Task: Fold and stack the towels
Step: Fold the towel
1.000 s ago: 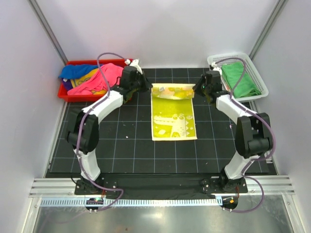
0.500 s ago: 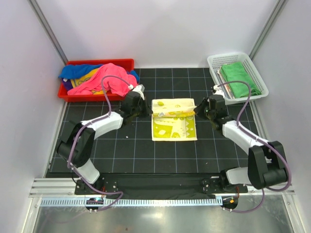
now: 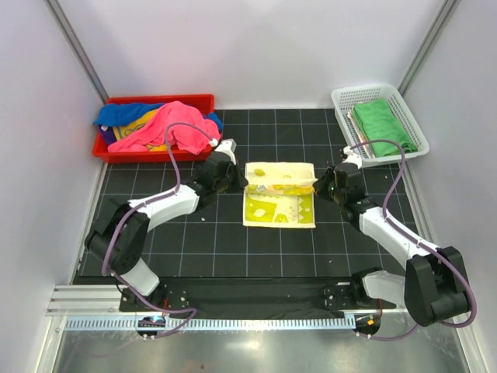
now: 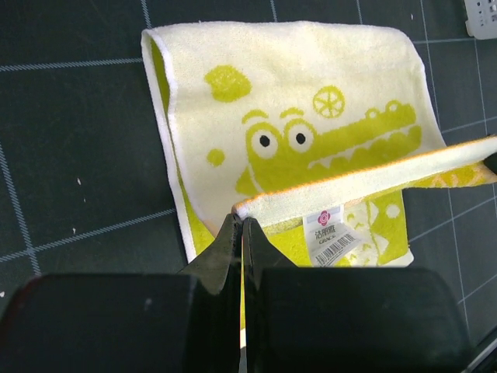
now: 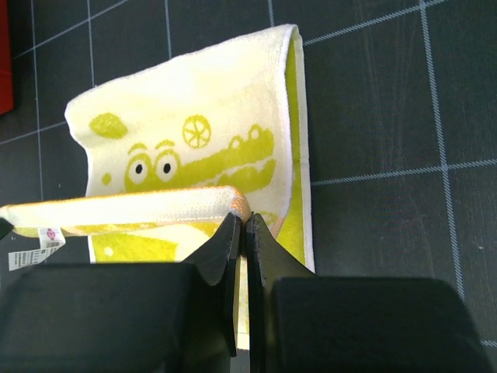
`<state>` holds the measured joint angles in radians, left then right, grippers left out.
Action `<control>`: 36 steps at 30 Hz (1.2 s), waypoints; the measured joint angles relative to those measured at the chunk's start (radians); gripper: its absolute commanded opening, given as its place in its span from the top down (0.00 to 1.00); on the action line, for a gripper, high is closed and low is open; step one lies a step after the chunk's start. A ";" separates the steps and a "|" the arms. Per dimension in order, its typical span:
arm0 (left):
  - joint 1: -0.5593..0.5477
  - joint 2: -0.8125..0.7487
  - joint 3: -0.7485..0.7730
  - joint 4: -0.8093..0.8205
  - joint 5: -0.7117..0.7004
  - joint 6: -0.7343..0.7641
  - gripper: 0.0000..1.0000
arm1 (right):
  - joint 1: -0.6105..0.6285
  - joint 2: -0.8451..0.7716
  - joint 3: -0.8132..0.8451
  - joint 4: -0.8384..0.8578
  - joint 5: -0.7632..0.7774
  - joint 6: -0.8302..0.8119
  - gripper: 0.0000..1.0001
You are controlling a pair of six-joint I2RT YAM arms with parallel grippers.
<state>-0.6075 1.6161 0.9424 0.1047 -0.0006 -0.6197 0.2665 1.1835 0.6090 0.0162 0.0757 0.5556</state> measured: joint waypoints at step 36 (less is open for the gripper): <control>-0.080 -0.088 -0.072 -0.051 -0.078 0.026 1.00 | 0.035 -0.109 -0.129 -0.055 0.008 0.090 0.96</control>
<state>-0.6876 1.5284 0.8703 0.0540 -0.0784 -0.5938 0.3019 1.0740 0.4805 -0.0391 0.0841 0.6456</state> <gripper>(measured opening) 0.010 0.089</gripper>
